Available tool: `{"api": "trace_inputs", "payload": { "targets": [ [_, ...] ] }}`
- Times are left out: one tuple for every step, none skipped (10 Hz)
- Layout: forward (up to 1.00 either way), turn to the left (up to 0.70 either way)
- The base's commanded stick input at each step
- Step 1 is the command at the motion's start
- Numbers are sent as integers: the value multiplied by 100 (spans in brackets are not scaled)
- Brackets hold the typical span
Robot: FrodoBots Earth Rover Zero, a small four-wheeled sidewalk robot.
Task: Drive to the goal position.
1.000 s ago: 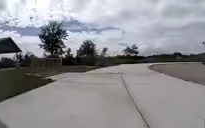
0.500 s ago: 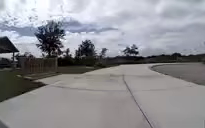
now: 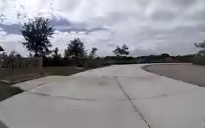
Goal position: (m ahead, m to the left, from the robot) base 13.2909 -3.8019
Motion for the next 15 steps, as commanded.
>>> {"api": "trace_inputs", "payload": {
  "targets": [
    [85,0],
    [85,0],
    [85,0],
    [85,0],
    [85,0],
    [85,0],
    [85,0],
    [85,0],
    [85,-34],
    [85,-34],
    [85,-34],
    [85,-34],
    [85,-34],
    [85,0],
    [85,0]
  ]
}}
